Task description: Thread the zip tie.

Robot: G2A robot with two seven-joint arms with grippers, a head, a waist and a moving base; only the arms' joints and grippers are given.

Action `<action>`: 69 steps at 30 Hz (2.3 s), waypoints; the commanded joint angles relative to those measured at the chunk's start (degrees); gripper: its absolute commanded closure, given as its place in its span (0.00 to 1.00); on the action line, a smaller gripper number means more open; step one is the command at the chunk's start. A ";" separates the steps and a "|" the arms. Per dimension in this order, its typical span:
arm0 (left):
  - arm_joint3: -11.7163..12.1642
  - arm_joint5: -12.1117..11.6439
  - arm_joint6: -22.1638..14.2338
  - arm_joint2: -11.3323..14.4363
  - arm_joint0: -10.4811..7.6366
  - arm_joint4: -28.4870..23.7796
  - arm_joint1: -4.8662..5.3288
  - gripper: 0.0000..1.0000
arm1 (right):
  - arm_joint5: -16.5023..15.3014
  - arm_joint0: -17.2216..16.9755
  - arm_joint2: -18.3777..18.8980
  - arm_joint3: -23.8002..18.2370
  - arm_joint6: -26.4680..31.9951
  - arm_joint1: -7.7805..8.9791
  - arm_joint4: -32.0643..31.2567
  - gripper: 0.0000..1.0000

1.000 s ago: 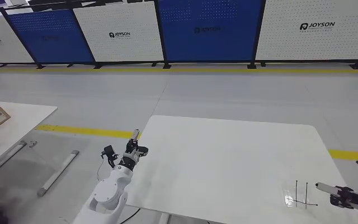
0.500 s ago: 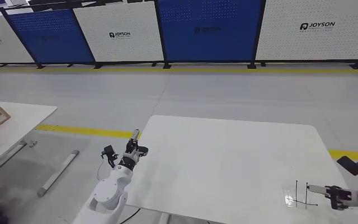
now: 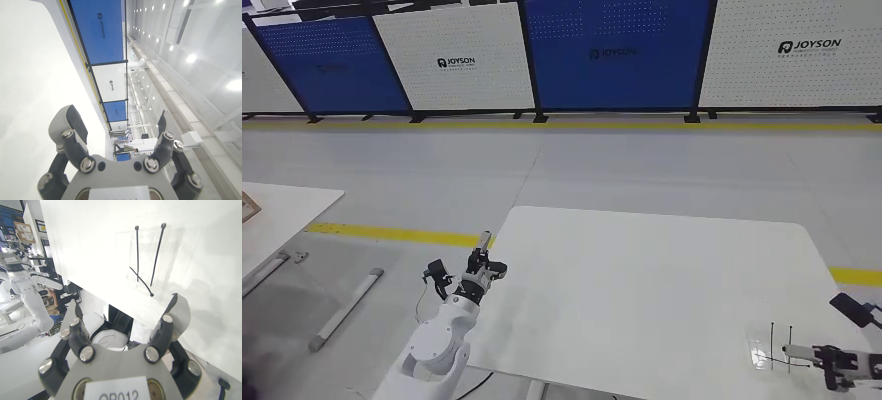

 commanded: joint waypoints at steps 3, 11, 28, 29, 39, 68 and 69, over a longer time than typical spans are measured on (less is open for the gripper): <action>0.00 0.00 0.00 0.00 0.00 0.00 0.00 0.00 | 0.27 -0.01 -0.11 0.00 0.00 0.35 0.63 0.00; 0.00 0.00 0.00 0.00 0.00 0.00 0.00 0.00 | 1.92 -0.05 0.02 2.16 -1.40 0.05 4.25 0.00; 0.00 0.00 0.00 0.00 0.00 0.00 0.00 0.00 | 7.45 0.92 -0.64 4.93 -1.12 0.19 6.10 0.00; 0.00 0.00 0.00 0.00 0.00 0.00 0.00 0.00 | 6.81 0.53 -0.18 5.36 -2.58 0.12 6.83 0.00; 0.00 0.00 0.00 0.00 0.00 0.00 0.00 0.00 | 9.45 -3.22 2.90 1.90 -7.03 0.44 5.58 0.00; 0.00 0.00 0.00 0.00 0.00 0.00 0.00 0.00 | 13.55 -4.08 2.02 0.11 -8.64 0.58 0.73 0.76; 0.00 0.00 0.00 0.00 0.00 0.00 0.00 0.00 | 13.68 -3.90 1.88 0.19 -8.65 0.57 0.62 0.76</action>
